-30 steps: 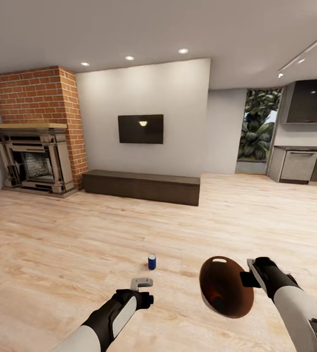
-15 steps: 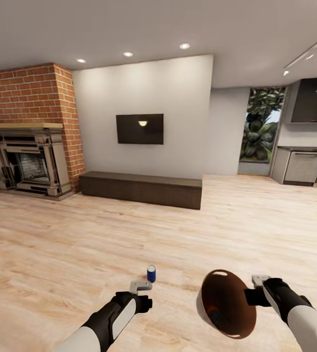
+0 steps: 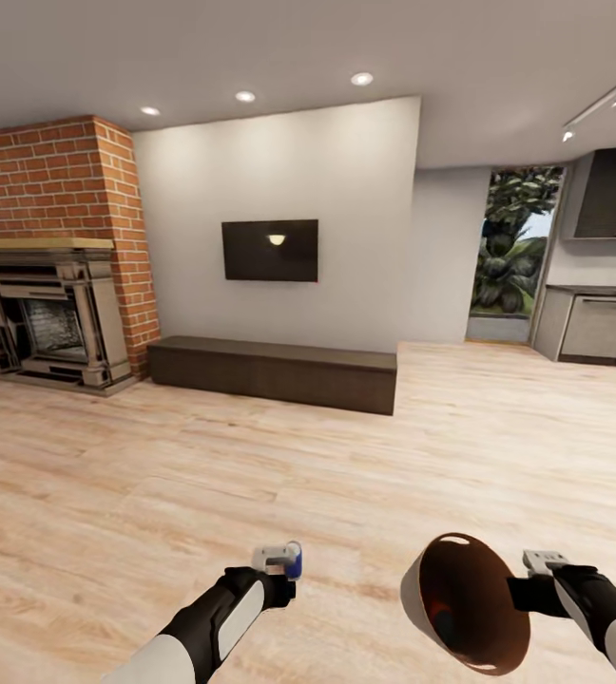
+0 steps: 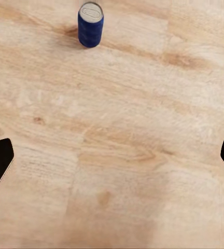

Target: Put the three can of soda from the living room inside the tash can in the kitchen.

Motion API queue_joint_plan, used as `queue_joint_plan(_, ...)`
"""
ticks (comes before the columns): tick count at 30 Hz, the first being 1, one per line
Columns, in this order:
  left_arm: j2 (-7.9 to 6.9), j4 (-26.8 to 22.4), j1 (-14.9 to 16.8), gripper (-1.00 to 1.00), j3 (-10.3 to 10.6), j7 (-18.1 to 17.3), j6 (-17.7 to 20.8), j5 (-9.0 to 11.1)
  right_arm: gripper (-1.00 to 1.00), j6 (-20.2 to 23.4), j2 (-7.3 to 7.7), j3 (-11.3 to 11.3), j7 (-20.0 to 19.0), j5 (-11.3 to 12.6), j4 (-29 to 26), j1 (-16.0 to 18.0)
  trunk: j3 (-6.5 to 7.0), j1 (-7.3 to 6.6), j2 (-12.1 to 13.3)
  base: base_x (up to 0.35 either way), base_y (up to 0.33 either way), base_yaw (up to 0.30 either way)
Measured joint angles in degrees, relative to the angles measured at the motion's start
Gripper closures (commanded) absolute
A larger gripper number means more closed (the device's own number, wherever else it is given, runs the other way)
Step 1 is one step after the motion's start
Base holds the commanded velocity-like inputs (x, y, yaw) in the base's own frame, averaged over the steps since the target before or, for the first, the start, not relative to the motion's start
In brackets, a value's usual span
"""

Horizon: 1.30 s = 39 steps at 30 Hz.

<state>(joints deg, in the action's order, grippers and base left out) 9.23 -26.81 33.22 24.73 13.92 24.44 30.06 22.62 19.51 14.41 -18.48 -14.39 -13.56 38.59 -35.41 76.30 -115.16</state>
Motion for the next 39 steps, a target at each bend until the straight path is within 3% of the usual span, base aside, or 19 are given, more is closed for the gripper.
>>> queue_joint_plan(4, 0.0, 0.0, 0.0, -1.0, 0.01, -0.01, 0.0, 0.0, 1.0, -0.43, 0.51, -0.54, 0.06, 0.78, 0.13, -0.9, -0.01, 0.0, 0.0, 0.342, 0.0, 0.0)
queue_joint_plan(12, 0.0, 0.0, 0.0, -1.0, -0.01, -0.03, 0.0, 0.0, 1.0, -6.35, 0.48, -0.44, 0.07, 1.57, 0.17, -4.04, 0.0, 0.0, 0.0, 0.342, 0.0, 0.0)
queue_joint_plan(39, 0.11, 0.0, 0.0, -1.0, -0.04, -0.03, -0.08, -0.08, 1.0, -7.12, -0.08, -0.75, 0.04, 1.55, 0.29, -4.27, 0.0, 0.0, 0.0, 0.342, -0.003, 0.0)
